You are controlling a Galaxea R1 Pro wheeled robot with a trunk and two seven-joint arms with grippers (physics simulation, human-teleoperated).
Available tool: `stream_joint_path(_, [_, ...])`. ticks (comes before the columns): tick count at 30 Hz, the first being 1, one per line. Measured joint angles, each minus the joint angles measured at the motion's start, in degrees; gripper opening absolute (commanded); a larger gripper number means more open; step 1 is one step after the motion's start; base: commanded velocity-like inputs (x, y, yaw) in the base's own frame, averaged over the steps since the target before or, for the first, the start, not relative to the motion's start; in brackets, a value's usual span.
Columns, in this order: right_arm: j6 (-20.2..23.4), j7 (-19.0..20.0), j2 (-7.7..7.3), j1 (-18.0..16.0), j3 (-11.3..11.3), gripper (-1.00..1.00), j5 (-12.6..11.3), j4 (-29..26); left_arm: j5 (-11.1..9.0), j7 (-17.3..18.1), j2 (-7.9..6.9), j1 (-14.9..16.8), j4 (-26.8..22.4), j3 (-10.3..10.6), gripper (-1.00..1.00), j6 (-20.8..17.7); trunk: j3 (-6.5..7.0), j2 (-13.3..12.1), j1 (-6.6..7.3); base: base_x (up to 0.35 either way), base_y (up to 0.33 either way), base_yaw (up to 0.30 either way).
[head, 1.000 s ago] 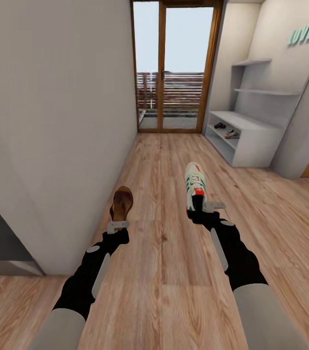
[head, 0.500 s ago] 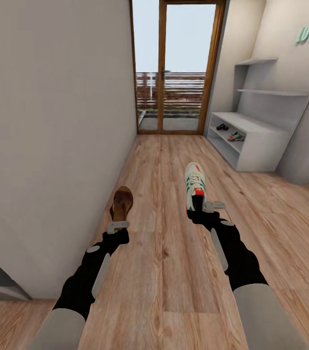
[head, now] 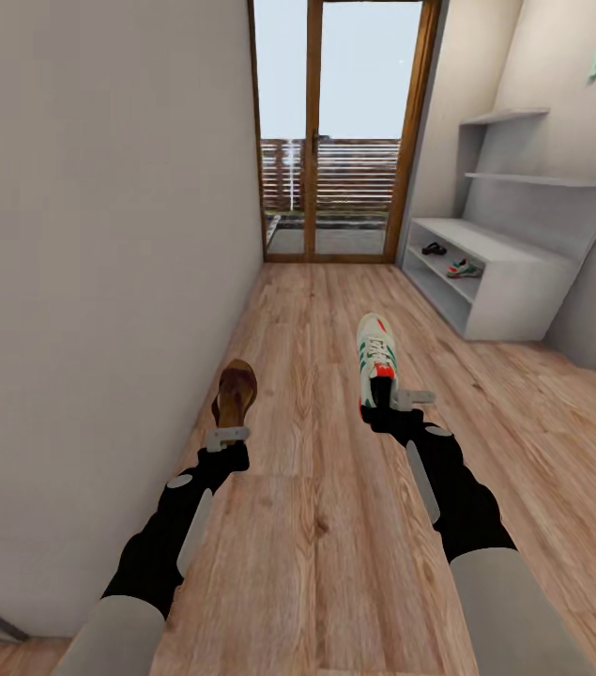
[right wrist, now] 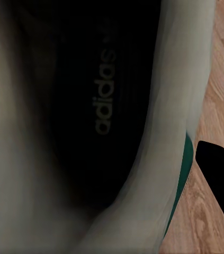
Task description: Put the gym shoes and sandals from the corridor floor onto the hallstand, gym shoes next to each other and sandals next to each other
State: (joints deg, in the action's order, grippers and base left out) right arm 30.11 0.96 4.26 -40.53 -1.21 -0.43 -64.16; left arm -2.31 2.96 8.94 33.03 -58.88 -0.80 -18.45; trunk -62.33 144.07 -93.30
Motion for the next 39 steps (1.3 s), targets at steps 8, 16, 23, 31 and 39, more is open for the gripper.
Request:
stream_joint_path(8, [0.0, 0.0, 0.00, 0.0, 0.0, -1.00, 0.0, 0.0, 0.0, 0.0, 0.00, 0.0, 0.0, 0.0, -1.00, 0.0, 0.00, 0.0, 0.00, 0.347, 0.000, 0.000])
stream_joint_path(16, [0.0, 0.0, 0.00, 0.0, 0.0, -1.00, 0.0, 0.0, 0.0, 0.0, 0.00, 0.0, 0.0, 0.0, -1.00, 0.0, 0.00, 0.0, 0.00, 0.347, 0.000, 0.000])
stream_joint_path(23, [0.0, 0.0, 0.00, 0.0, 0.0, -1.00, 0.0, 0.0, 0.0, 0.0, 0.00, 0.0, 0.0, 0.0, -1.00, 0.0, 0.00, 0.0, 0.00, 0.347, 0.000, 0.000])
stream_joint_path(31, [0.0, 0.0, 0.00, 0.0, 0.0, -1.00, 0.0, 0.0, 0.0, 0.0, 0.00, 0.0, 0.0, 0.0, -1.00, 0.0, 0.00, 0.0, 0.00, 0.347, 0.000, 0.000])
stream_joint_path(39, [0.0, 0.0, 0.00, 0.0, -0.2, -1.00, -0.1, 0.0, 0.0, 0.0, 0.00, 0.0, 0.5, 0.0, -1.00, 0.0, 0.00, 0.0, 0.00, 0.347, 0.000, 0.000])
